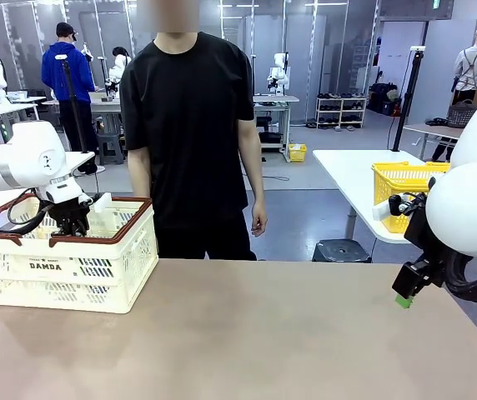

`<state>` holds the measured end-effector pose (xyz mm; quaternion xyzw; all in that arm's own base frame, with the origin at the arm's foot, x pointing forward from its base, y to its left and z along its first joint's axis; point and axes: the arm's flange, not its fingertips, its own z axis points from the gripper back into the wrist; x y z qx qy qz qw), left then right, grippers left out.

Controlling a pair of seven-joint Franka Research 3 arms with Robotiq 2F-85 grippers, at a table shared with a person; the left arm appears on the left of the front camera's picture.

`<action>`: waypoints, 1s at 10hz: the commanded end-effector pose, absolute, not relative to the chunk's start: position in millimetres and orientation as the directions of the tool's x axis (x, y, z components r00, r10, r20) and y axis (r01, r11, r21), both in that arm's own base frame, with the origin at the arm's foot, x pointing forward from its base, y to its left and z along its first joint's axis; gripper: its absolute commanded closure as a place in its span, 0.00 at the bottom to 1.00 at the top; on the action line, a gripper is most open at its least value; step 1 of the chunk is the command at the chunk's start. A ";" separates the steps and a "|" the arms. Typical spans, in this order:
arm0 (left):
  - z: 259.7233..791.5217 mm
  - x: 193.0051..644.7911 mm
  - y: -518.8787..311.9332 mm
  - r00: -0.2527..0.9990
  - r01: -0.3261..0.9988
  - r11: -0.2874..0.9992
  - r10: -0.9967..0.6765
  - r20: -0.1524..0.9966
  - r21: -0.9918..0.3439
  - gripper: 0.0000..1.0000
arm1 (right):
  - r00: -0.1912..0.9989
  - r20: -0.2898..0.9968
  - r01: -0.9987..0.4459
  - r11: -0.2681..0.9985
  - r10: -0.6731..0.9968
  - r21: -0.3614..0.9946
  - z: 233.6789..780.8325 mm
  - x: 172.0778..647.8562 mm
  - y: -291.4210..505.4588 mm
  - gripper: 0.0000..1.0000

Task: Place the drinks into the Shopping basket.
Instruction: Pick up one drink and place it into the Shopping basket.

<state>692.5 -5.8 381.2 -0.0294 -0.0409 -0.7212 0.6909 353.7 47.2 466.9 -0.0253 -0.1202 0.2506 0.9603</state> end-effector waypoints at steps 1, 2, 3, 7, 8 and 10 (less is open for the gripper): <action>359.3 690.9 -5.7 -0.070 0.998 -0.070 -0.994 0.087 0.011 0.42 | 0.845 0.216 -0.477 0.872 0.489 -0.107 466.9 353.1 47.4 0.06; 360.6 692.2 -7.0 -0.098 0.995 -0.098 -0.994 0.054 0.006 0.42 | 0.845 0.216 -0.477 0.872 0.489 -0.107 466.9 353.1 47.4 0.06; 361.8 693.9 -9.2 -0.109 0.994 -0.109 -0.993 0.038 -0.003 0.42 | 0.845 0.216 -0.477 0.872 0.489 -0.107 466.9 353.1 47.4 0.06; 372.8 690.1 -8.8 -0.106 0.994 -0.106 -0.991 0.081 0.009 0.22 | 0.845 0.216 -0.477 0.872 0.489 -0.107 466.9 353.1 47.4 0.06; 376.4 687.5 -6.5 -0.097 0.995 -0.096 -0.992 0.083 0.013 0.02 | 0.845 0.216 -0.477 0.872 0.489 -0.107 466.9 353.1 47.4 0.06; 386.1 683.4 -2.8 -0.083 0.996 -0.079 -0.992 0.093 0.042 0.09 | 0.845 0.216 -0.477 0.872 0.489 -0.107 466.9 353.1 47.4 0.06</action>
